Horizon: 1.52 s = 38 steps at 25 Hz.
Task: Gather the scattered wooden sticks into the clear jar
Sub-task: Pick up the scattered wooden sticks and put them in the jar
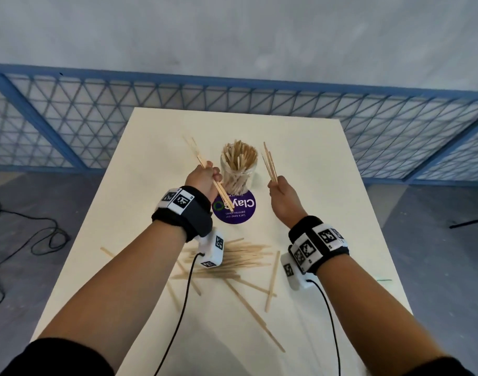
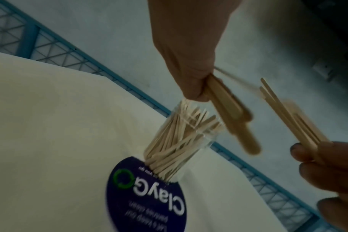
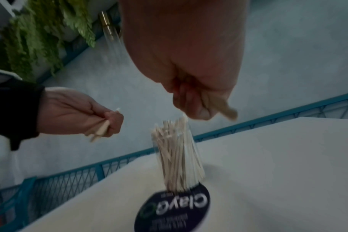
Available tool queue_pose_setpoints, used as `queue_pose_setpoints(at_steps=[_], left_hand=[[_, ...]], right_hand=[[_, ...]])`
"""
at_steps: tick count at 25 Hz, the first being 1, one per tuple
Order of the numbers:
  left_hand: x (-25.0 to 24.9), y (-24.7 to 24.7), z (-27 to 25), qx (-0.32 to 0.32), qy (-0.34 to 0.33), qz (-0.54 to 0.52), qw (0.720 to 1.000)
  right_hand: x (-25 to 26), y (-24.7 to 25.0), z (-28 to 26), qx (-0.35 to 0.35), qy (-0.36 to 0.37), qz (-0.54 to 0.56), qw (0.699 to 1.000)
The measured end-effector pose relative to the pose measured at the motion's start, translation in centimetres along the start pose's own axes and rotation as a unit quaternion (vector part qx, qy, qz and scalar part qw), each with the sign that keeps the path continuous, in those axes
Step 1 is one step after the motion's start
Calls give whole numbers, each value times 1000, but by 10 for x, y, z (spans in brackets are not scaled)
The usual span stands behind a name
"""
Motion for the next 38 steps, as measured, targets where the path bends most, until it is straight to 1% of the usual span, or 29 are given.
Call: queue_pose_setpoints(at_steps=[2,4,6,9,11,13,16,19,20,22,24,26,28,31,33,34,35,36,37,38], left_hand=[[-21,-7,6,8,-29,-35,999],[-41,-17,11,23,-53,-41,997],[-60,-31,16,38,-82,-35,995],[-74,-44,30,29,-126,35,991],[-78,-49,42,15,-161,89,983],[-77,-52,52,3,-188,121,975],[-73,-57,60,3,-210,150,966],[-68,-64,63,20,-243,218,945],[-64,-65,66,22,-246,246,938],[-53,-65,72,22,-225,285,931],[-48,-65,73,29,-207,278,938],[-52,-65,71,32,-205,246,947],[-62,-66,68,21,-223,237,945],[-78,-71,64,6,-270,194,943],[-87,-71,66,-12,-300,191,935],[-86,-70,70,-17,-300,206,931],[-83,-68,72,-16,-294,225,929],[-78,-65,75,-13,-285,249,926],[-71,-64,76,-5,-280,272,921],[-64,-63,76,3,-279,295,914]], right_hand=[[15,-4,13,5,20,36,999],[28,-5,30,-1,39,61,997],[39,-6,48,-10,39,106,994],[55,-7,70,-13,16,186,982],[65,-9,83,-4,8,219,976],[72,-11,95,4,15,226,974],[74,-16,108,3,32,229,973],[73,-24,117,3,46,237,970],[71,-28,119,2,45,230,972],[60,-37,122,5,28,214,976],[52,-47,122,20,27,186,982],[49,-54,120,33,40,120,991],[48,-59,120,36,53,46,997],[48,-64,117,46,67,-8,997],[52,-66,115,60,100,-56,992],[55,-67,111,66,124,-94,986],[61,-66,107,55,167,-147,973],[67,-64,101,27,225,-204,952],[69,-63,97,9,264,-268,927],[66,-63,95,6,277,-319,907]])
Point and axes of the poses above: each hand's wrist, its own z-axis towards the middle knuckle, its own y-axis out of the back of the hand, x = y × z, the point moved 8 cm from there along z, towards the middle knuckle, and after that the axes turned 14 degrees about z, right-handed, at the moved point
